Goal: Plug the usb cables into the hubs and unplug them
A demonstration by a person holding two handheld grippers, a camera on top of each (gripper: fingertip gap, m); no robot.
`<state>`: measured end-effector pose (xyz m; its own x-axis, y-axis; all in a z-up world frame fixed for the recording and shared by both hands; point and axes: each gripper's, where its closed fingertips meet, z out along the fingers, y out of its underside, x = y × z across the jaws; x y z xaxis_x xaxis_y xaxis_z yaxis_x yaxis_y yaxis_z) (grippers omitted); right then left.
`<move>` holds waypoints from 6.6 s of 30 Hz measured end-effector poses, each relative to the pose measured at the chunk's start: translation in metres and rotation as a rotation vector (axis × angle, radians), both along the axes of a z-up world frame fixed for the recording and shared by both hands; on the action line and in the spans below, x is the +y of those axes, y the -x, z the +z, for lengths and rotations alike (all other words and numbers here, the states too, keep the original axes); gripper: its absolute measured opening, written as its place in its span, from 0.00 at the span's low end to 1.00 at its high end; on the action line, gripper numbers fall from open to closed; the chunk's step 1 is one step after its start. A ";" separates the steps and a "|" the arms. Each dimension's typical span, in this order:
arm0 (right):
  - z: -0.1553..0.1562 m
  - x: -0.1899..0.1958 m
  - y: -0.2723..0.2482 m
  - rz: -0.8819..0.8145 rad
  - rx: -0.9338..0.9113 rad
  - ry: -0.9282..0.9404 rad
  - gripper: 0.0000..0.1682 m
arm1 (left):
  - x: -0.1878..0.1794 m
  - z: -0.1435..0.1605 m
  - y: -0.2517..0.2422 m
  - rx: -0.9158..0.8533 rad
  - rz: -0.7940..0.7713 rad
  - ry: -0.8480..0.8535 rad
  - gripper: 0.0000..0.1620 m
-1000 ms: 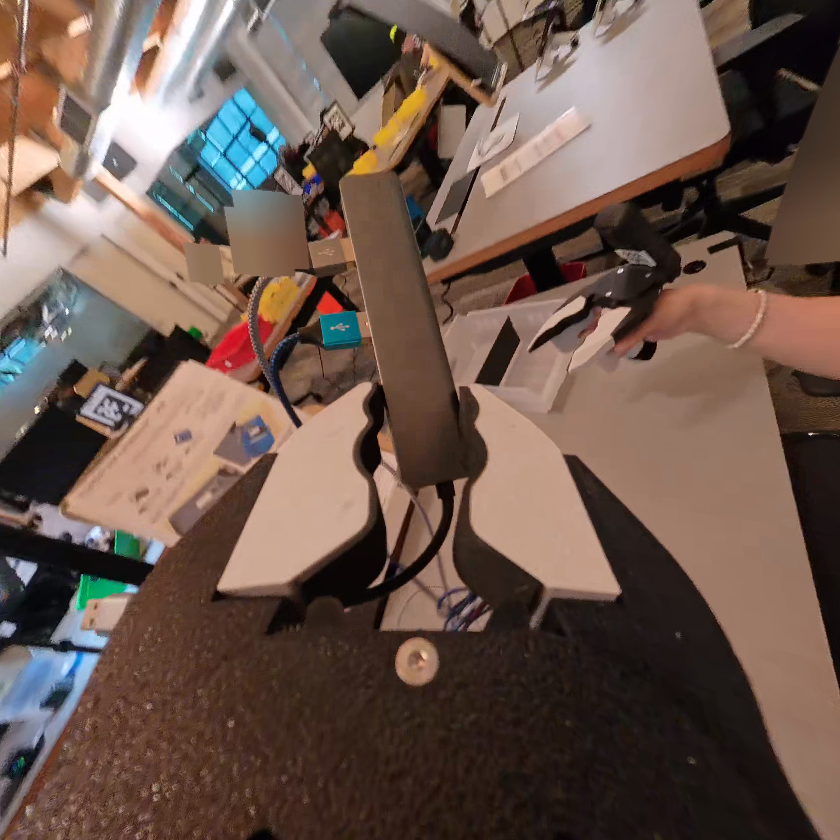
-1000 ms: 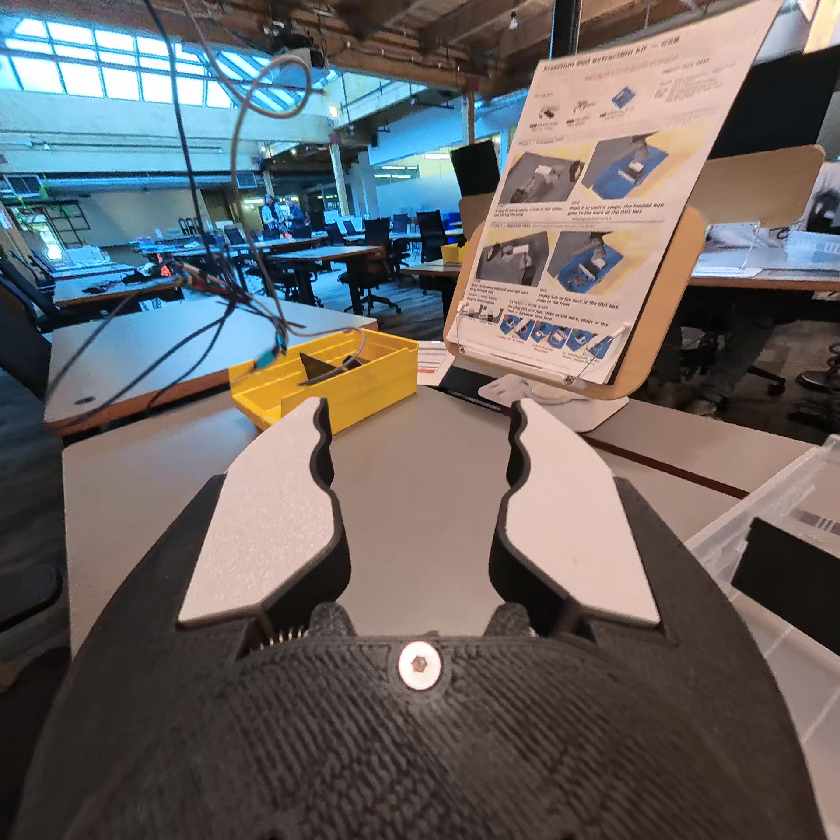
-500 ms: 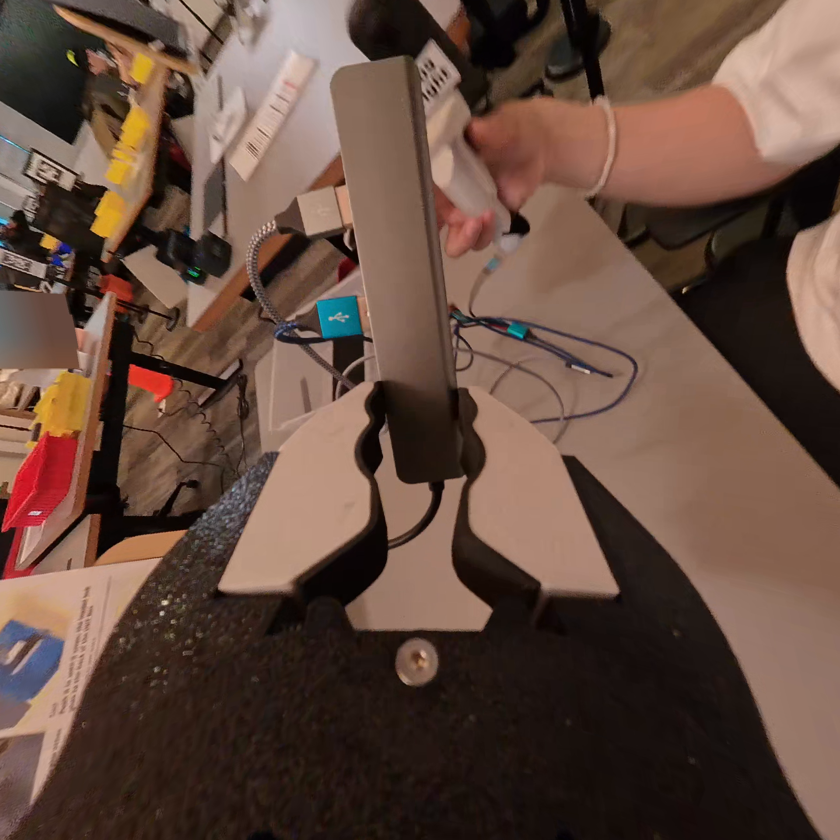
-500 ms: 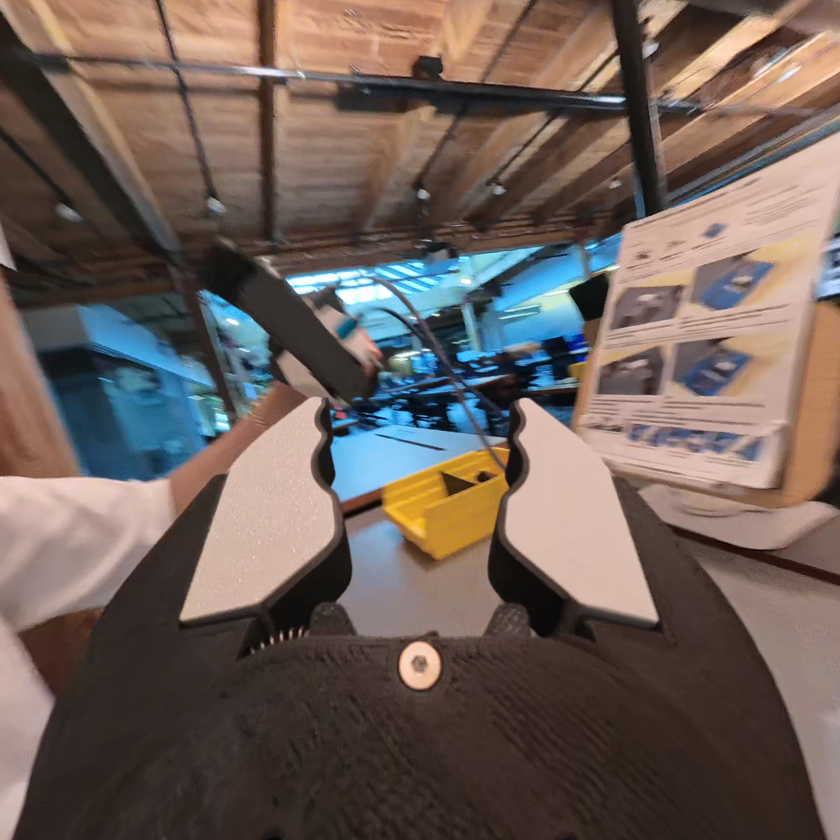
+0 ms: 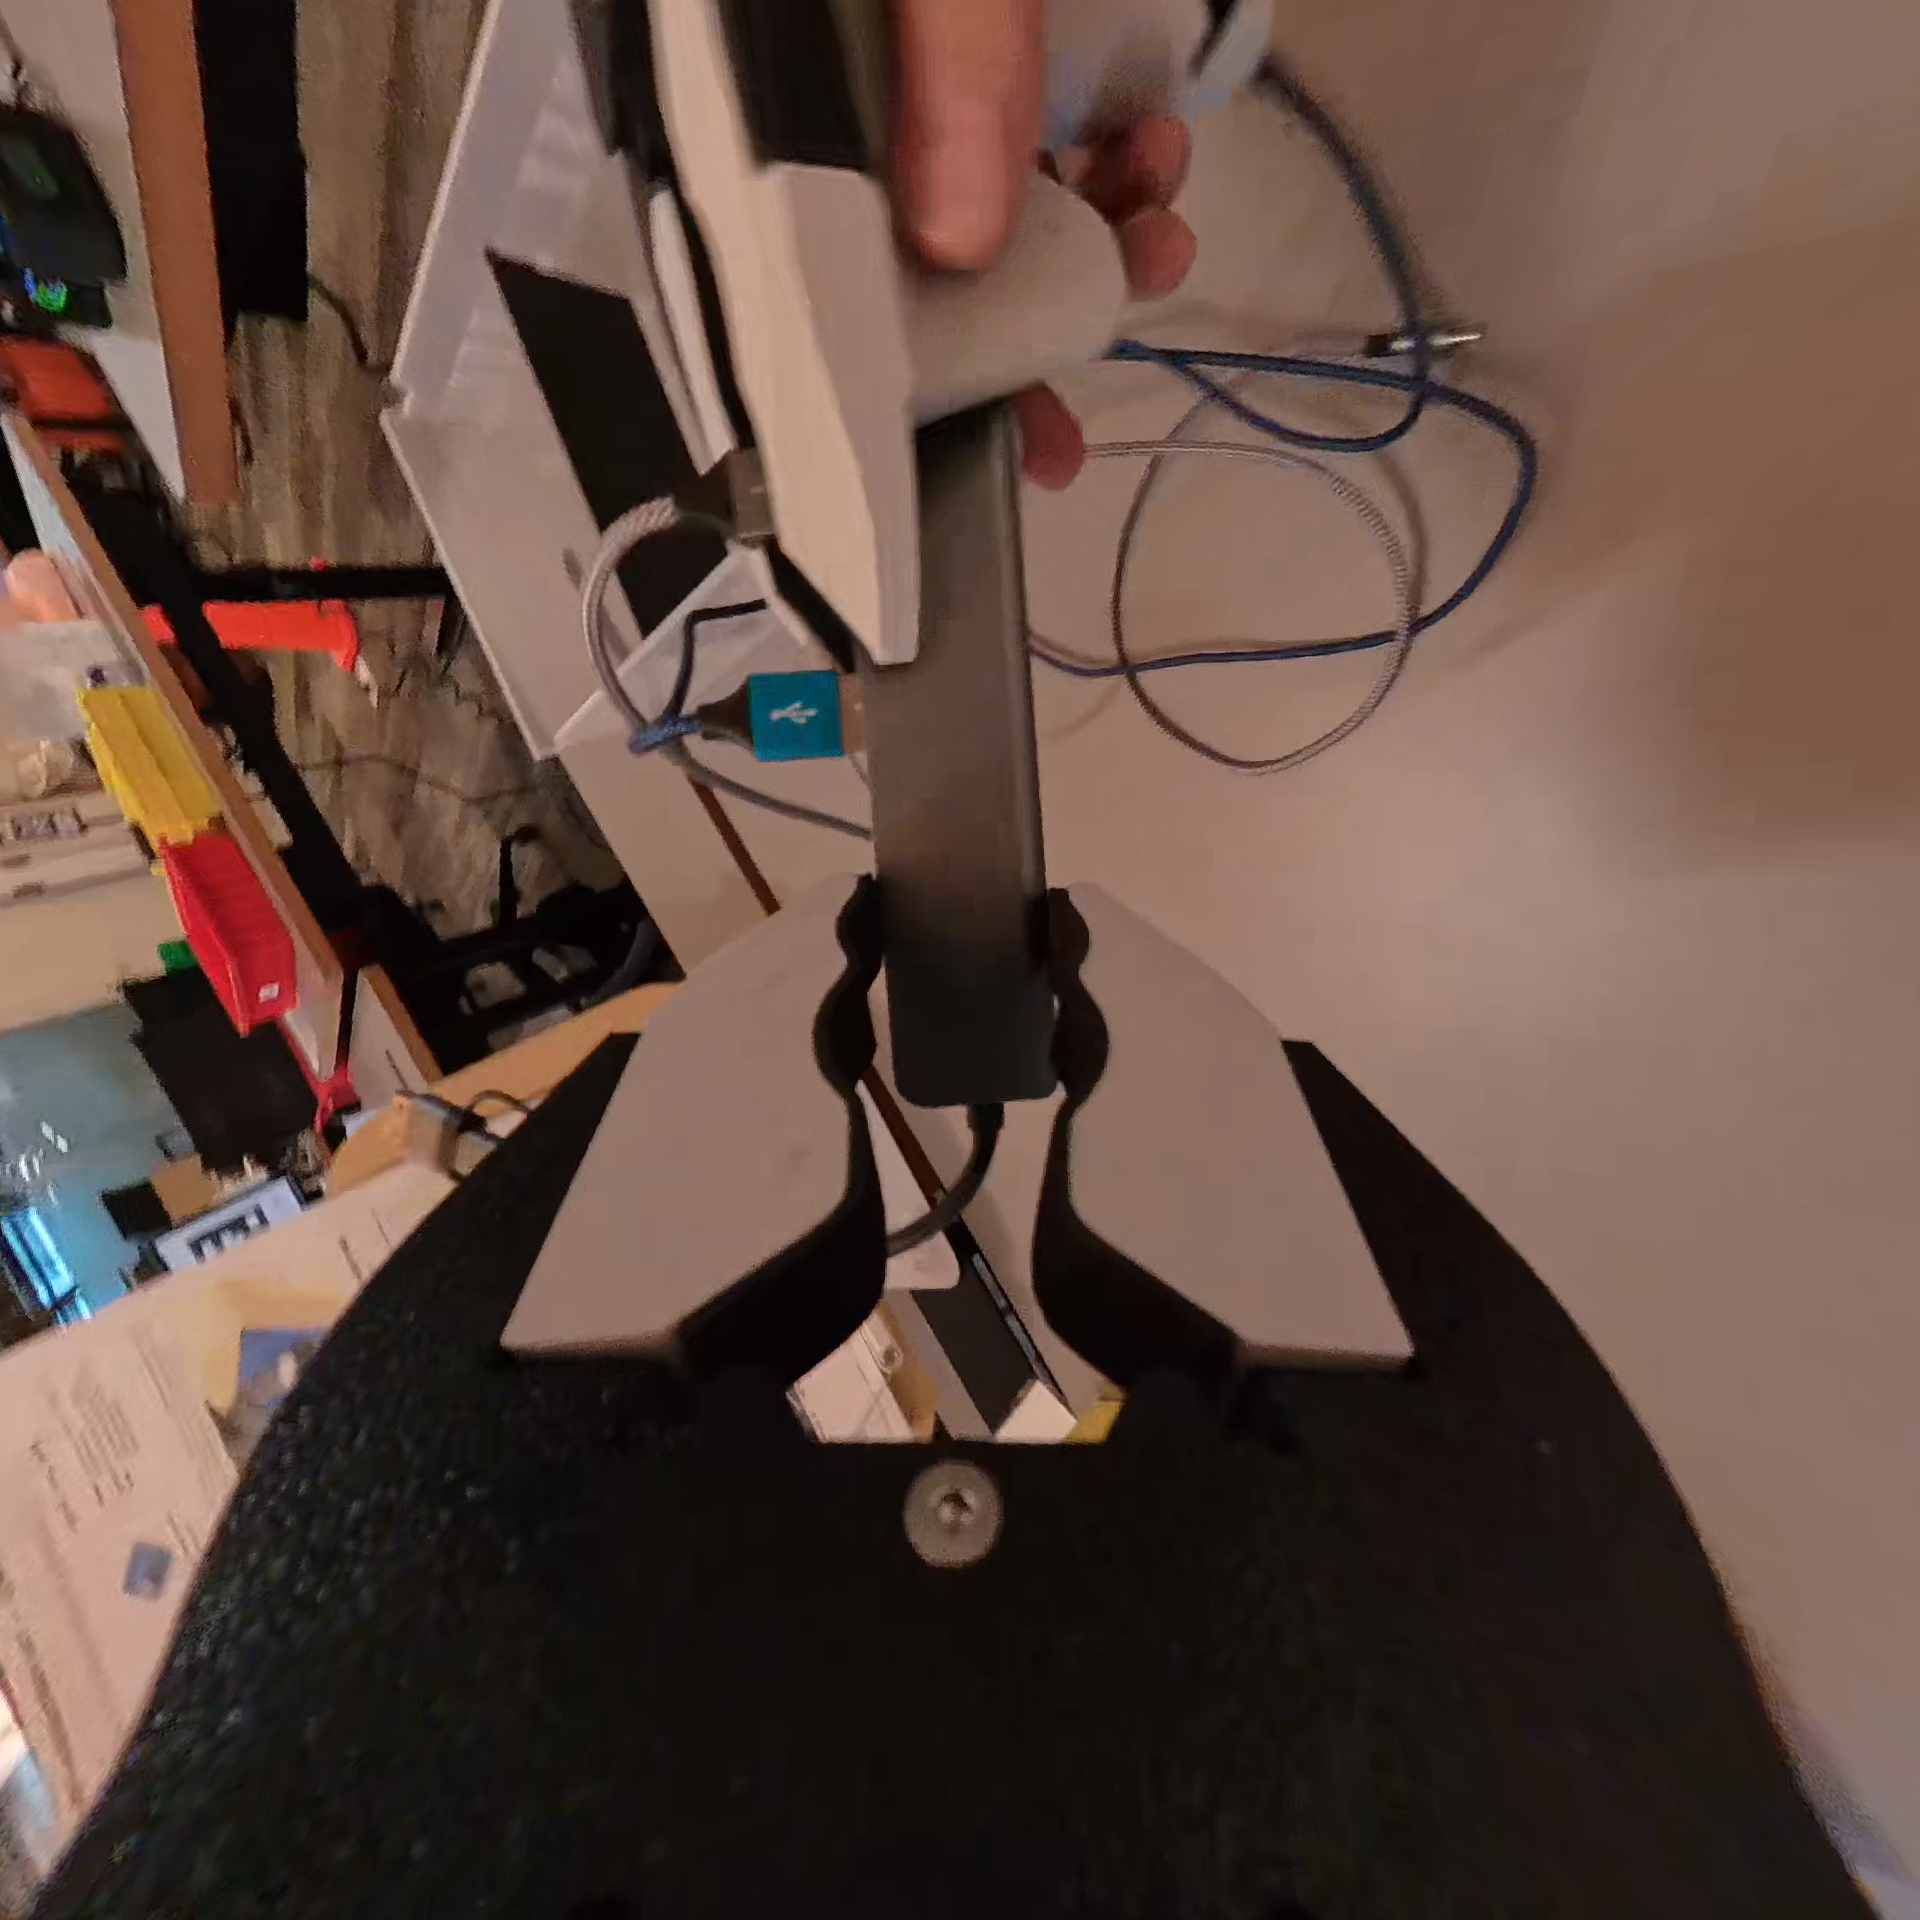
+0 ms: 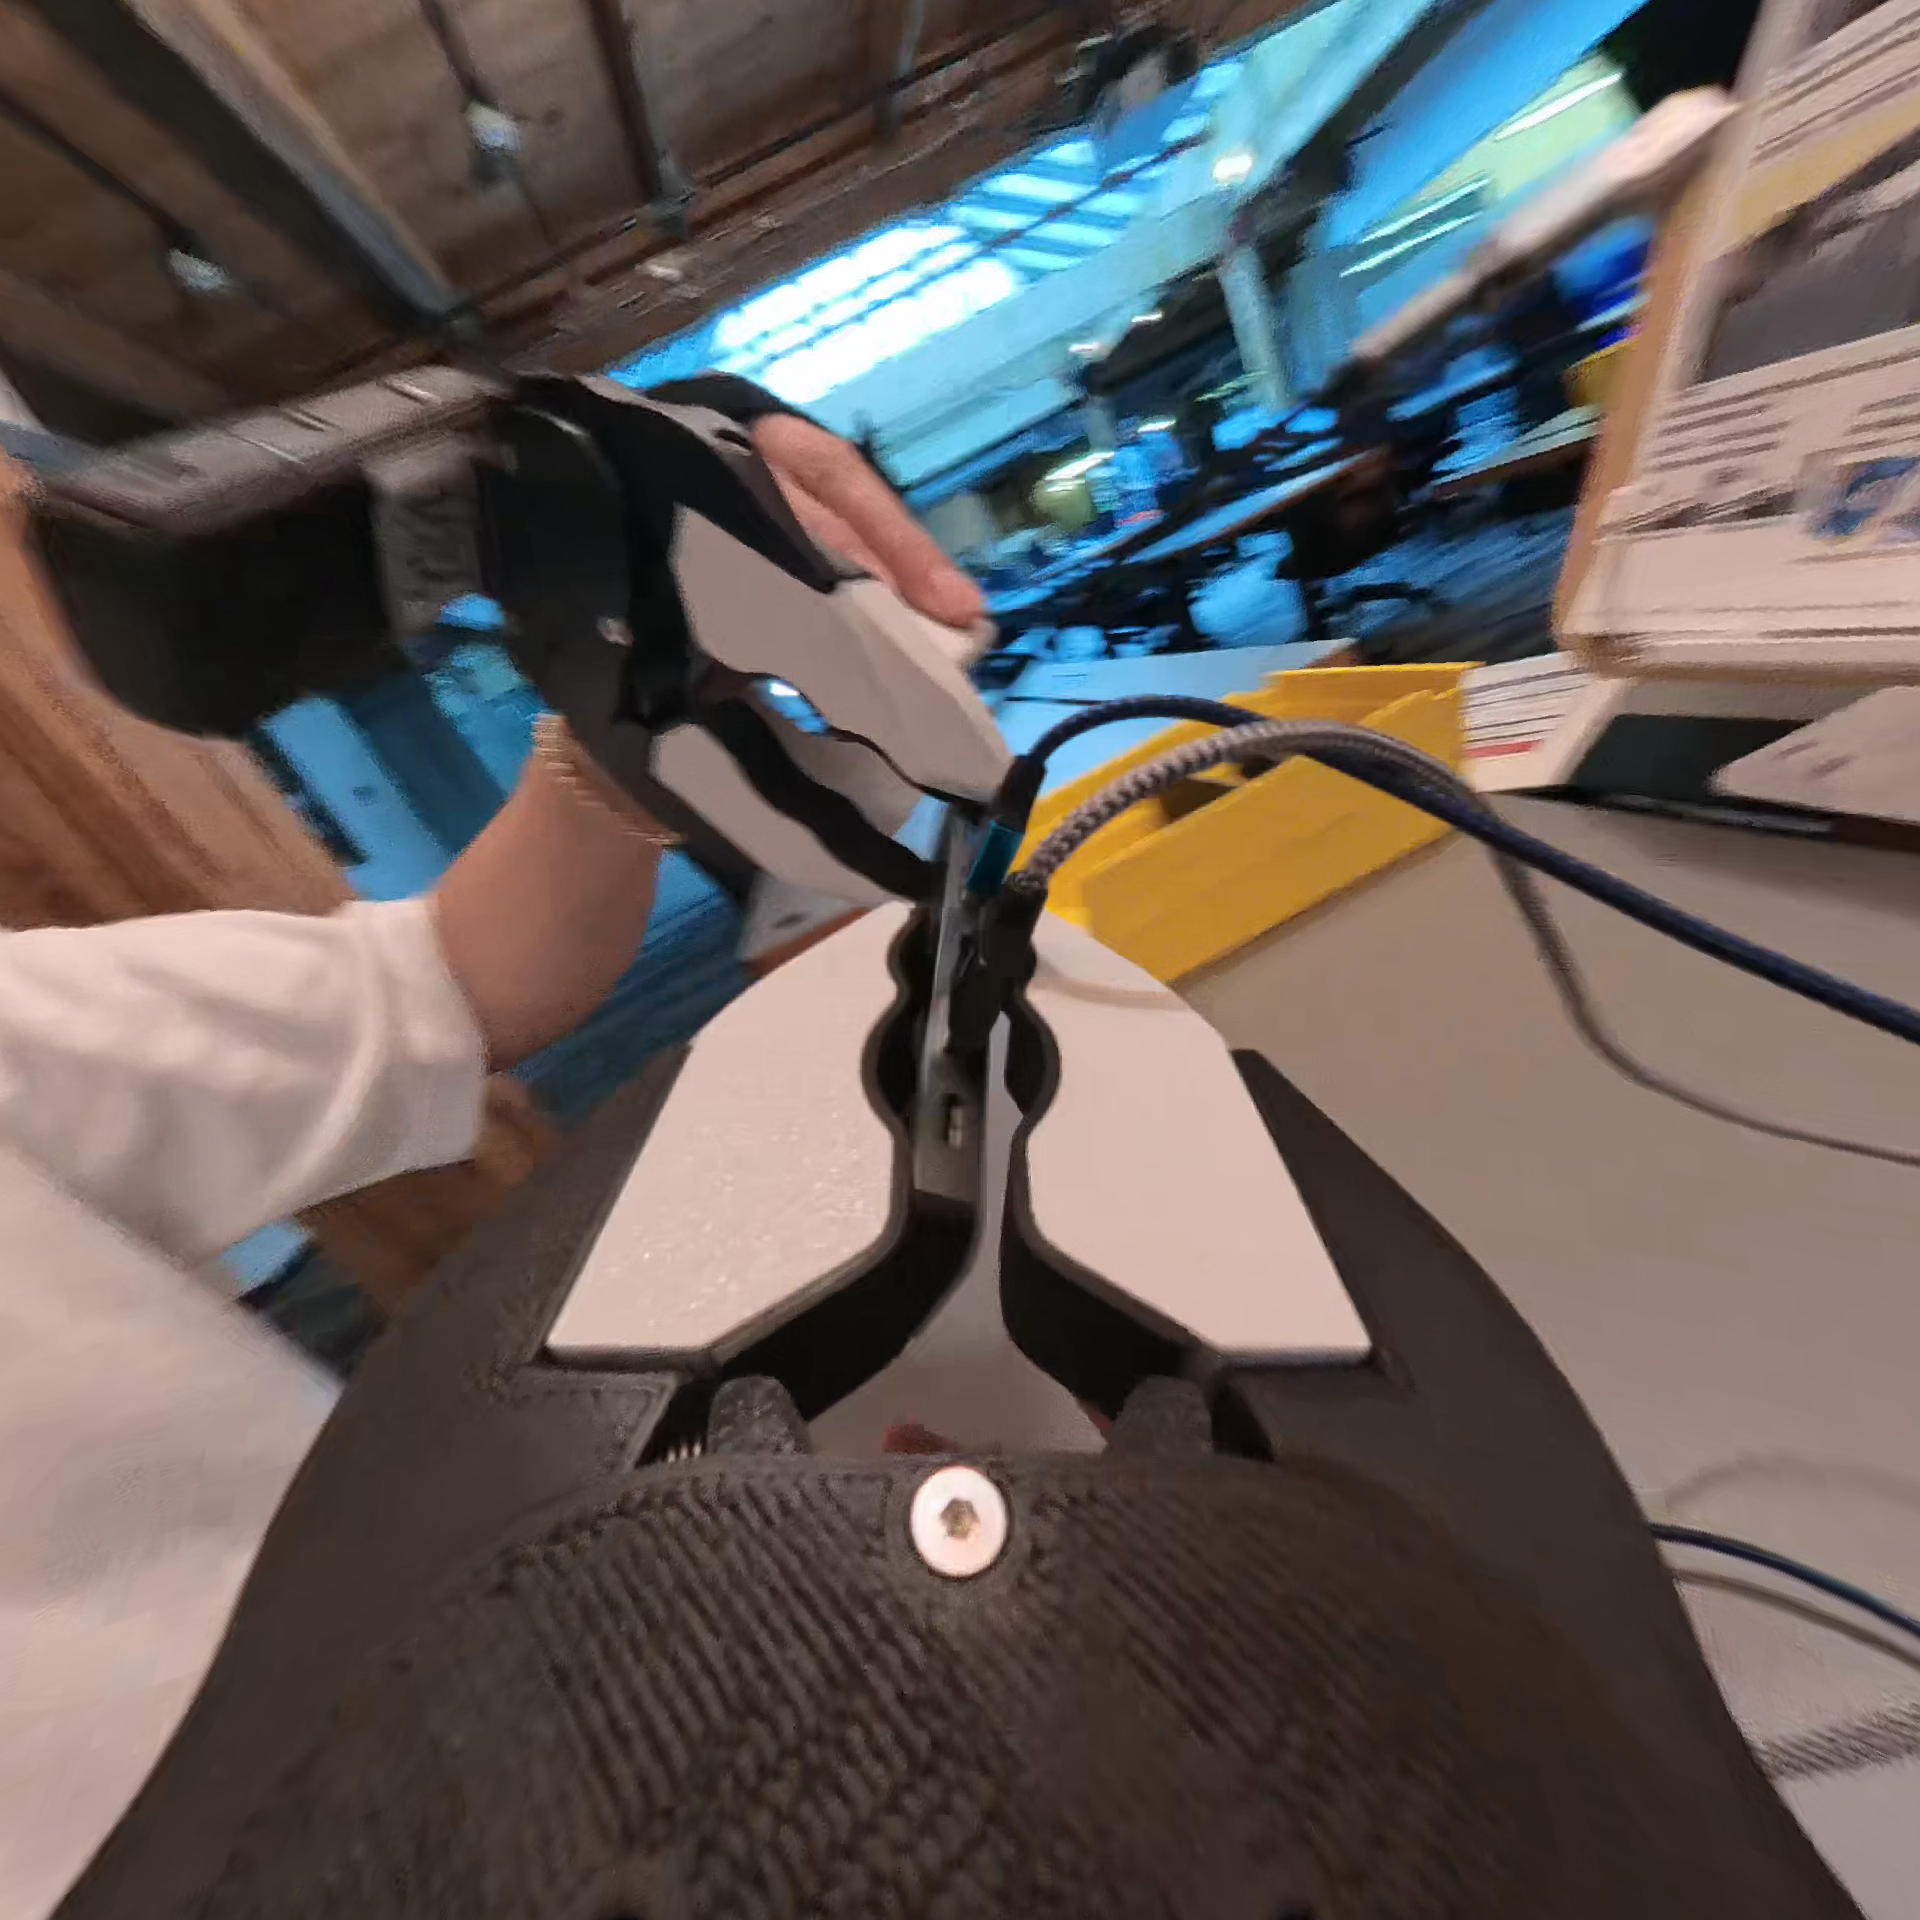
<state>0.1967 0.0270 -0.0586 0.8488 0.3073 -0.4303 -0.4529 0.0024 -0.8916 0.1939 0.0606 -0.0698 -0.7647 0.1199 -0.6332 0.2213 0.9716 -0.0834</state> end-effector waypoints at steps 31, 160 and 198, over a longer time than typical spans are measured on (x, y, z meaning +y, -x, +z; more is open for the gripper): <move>-0.021 0.046 0.028 -0.009 -0.086 -0.090 0.17 | 0.007 -0.017 0.027 0.391 0.427 1.928 0.06; -0.072 -0.079 -0.031 0.037 -0.778 0.270 0.04 | 0.126 0.027 0.073 0.873 0.601 1.897 0.06; 0.239 -0.422 -0.174 -1.866 -1.027 0.095 0.04 | 0.204 0.115 0.168 0.360 0.614 1.906 0.06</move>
